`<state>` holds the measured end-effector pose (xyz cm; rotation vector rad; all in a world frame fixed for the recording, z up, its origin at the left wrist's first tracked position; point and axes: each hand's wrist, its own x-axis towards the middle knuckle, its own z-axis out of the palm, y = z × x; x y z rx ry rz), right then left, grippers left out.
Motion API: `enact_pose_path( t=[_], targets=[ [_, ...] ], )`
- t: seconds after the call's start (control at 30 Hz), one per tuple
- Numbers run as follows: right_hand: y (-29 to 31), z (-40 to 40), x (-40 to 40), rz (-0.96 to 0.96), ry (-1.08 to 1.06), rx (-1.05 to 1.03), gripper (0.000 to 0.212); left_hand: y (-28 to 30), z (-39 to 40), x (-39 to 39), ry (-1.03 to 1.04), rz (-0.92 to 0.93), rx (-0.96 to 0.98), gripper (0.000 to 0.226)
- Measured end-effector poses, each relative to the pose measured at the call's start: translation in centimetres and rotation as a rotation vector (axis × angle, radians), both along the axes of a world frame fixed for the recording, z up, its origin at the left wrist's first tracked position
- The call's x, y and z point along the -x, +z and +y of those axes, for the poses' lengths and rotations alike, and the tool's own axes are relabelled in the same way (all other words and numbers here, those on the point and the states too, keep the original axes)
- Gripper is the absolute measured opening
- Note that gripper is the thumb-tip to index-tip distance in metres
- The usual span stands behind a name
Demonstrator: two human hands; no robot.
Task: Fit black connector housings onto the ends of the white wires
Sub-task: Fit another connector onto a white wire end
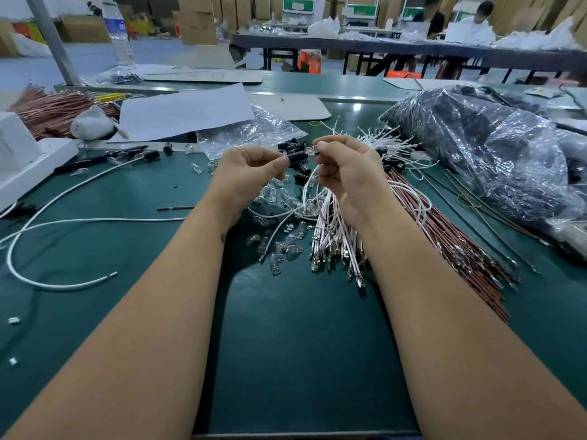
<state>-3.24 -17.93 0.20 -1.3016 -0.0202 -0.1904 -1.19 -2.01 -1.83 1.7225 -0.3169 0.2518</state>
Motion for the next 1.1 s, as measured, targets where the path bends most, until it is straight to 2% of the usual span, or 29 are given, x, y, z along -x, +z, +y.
enact_pose_path(
  t=[0.6,0.83,1.1],
  targets=[
    [-0.49,-0.11,-0.36,0.037,0.011,0.178,0.011,0.05,-0.08,0.29,-0.031,-0.003,-0.009,0.000],
    [-0.56,-0.42,-0.44,0.067,0.053,0.119,0.015,0.15,-0.08,0.39,-0.033,0.005,-0.004,0.002],
    [-0.85,-0.40,-0.25,0.023,0.085,0.177,0.016,0.23,-0.17,0.42,-0.013,0.006,-0.007,0.003]
  ],
)
